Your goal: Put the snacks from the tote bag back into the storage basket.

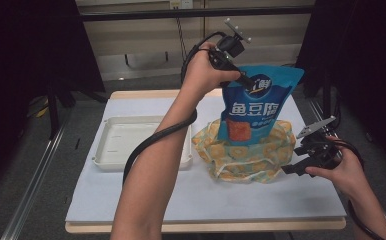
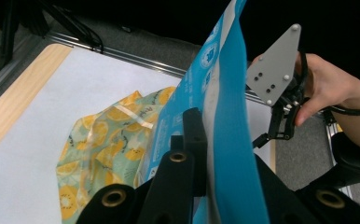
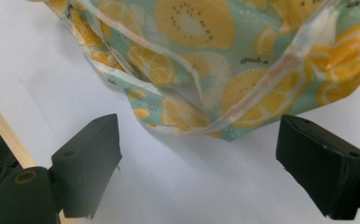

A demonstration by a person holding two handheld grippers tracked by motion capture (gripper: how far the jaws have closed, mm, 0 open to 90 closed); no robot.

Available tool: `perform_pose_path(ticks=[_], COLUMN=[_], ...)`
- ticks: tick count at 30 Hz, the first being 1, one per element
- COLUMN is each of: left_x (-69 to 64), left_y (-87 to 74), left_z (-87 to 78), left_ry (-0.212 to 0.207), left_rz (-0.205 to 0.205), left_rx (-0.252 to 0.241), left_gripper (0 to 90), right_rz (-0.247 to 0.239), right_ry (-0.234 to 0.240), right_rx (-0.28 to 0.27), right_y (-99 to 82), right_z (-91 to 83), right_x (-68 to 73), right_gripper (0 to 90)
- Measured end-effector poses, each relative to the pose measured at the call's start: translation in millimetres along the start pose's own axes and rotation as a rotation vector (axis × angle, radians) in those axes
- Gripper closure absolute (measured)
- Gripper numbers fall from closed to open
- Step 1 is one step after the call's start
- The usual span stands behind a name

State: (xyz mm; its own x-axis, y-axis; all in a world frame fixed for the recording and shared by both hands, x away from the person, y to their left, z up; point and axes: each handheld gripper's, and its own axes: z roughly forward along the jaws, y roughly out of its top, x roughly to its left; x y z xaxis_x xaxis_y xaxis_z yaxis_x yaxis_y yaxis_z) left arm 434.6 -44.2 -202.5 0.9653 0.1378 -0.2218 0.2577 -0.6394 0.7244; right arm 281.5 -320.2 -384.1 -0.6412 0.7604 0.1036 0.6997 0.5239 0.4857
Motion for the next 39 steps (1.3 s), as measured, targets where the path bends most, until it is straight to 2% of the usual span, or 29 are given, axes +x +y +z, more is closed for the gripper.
perform_pose_path(ticks=[2,9,12,13,14,16,19,29,33,39], left_x=[-0.4,-3.5,-3.5,-3.9,-4.1,-4.3,-3.6,1.1,3.6,4.1], left_y=[1.0,0.2,-3.1,-3.9,-4.8,-7.0,-11.5,-26.6,-32.4,-38.0], left_z=[-7.1,-26.4,-34.5,-37.1,-39.5,-44.8,-52.1,-71.5,-78.7,-91.8], left_ry=[0.013,0.012,0.013,0.013,0.004,0.021,0.019,0.036,0.033,0.06], left_rz=[0.0,0.004,-0.006,-0.007,-0.008,-0.014,-0.026,-0.046,-0.061,-0.071], left_rx=[-0.014,-0.018,-0.021,-0.017,-0.012,-0.01,-0.014,-0.025,-0.029,-0.047], left_gripper=[90.0,90.0,90.0,90.0,90.0,90.0,90.0,90.0,90.0,90.0], right_rz=[-0.007,-0.009,-0.009,-0.011,-0.013,-0.004,-0.021,-0.028,-0.026,-0.024], right_ry=[-0.003,-0.003,0.0,-0.013,0.0,-0.003,-0.005,-0.013,0.001,0.001], right_rx=[-0.005,-0.001,-0.004,-0.013,-0.012,-0.014,-0.02,-0.018,-0.011,-0.007], right_y=[0.3,0.5,0.0,-0.1,-0.2,0.1,0.8,1.4,0.1,-1.6], right_z=[1.1,2.0,1.6,0.7,0.1,-1.5,-0.1,0.5,1.1,2.5], right_x=[0.3,0.6,0.6,0.3,0.3,0.8,0.4,3.5,5.4,4.0], right_gripper=[13.3,12.8,12.6,12.6,12.8,13.0,13.0,13.3,13.3,13.2])
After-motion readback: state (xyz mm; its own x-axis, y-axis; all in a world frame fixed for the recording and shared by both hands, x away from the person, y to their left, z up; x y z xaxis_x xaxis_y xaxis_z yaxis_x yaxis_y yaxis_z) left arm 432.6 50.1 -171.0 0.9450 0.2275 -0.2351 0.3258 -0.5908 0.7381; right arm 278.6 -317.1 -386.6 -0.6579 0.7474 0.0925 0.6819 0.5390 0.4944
